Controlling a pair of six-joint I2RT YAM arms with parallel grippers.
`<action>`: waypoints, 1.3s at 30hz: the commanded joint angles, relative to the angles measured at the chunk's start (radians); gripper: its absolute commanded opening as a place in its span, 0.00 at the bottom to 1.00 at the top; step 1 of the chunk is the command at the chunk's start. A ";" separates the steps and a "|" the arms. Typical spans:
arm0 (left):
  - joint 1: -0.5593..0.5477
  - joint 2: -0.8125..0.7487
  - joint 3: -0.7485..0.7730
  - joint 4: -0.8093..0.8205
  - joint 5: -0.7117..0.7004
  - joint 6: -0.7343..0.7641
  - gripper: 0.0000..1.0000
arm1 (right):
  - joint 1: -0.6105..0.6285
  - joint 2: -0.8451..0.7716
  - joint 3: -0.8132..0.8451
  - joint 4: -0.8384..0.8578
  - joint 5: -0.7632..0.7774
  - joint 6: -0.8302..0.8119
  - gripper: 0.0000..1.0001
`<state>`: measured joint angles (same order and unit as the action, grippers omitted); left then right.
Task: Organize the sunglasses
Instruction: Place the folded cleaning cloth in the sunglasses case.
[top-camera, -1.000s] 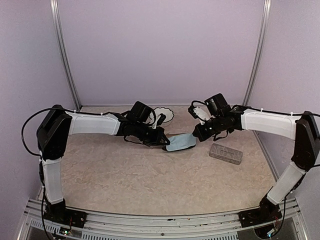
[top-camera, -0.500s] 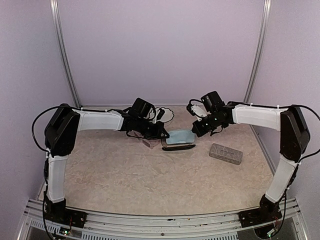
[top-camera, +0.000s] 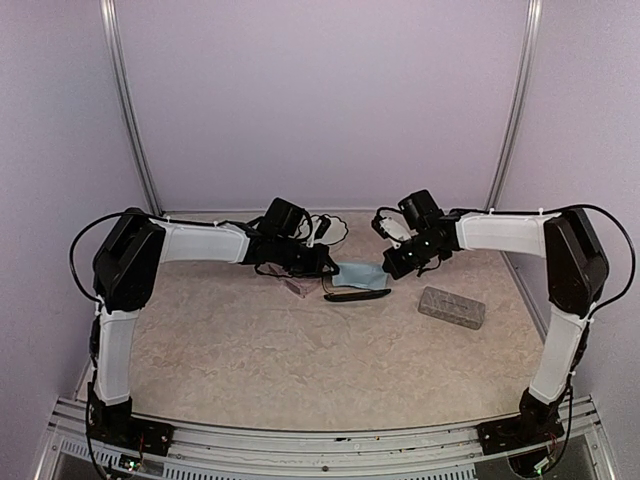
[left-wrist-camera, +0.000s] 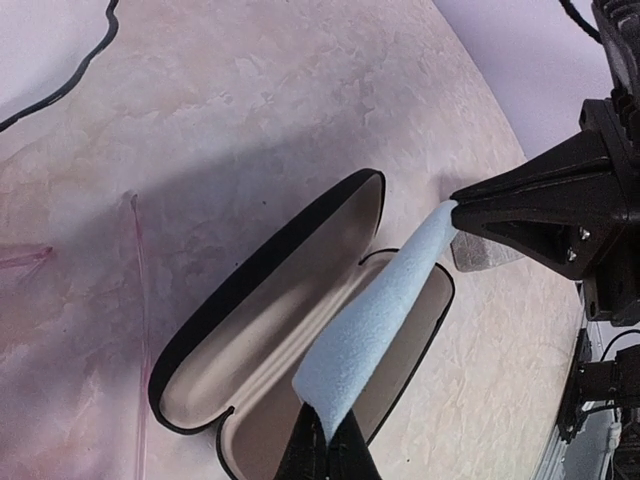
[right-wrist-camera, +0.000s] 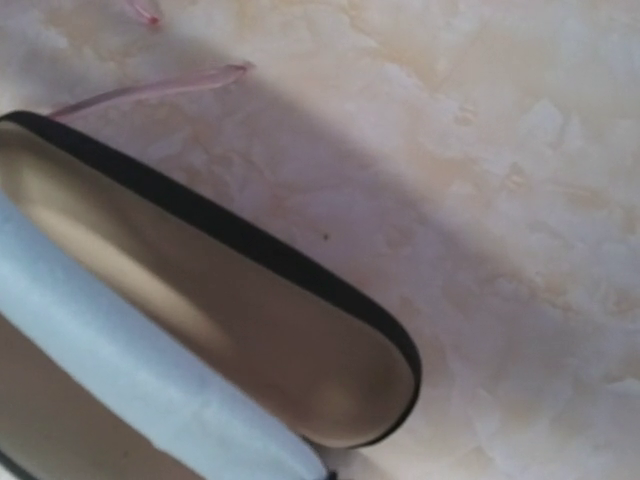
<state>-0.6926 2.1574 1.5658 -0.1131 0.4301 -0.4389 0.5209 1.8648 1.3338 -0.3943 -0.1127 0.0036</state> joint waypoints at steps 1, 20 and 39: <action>-0.005 0.035 -0.013 0.053 -0.020 0.037 0.00 | -0.017 0.042 0.034 0.032 0.000 -0.006 0.00; -0.015 0.081 -0.026 0.059 -0.078 0.039 0.00 | -0.024 0.112 0.078 0.052 0.024 -0.004 0.00; -0.019 0.120 -0.007 0.066 -0.116 0.019 0.00 | -0.024 0.143 0.092 0.052 0.021 -0.001 0.00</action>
<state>-0.7086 2.2459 1.5532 -0.0589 0.3336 -0.4171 0.5091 1.9877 1.3949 -0.3527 -0.0937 0.0032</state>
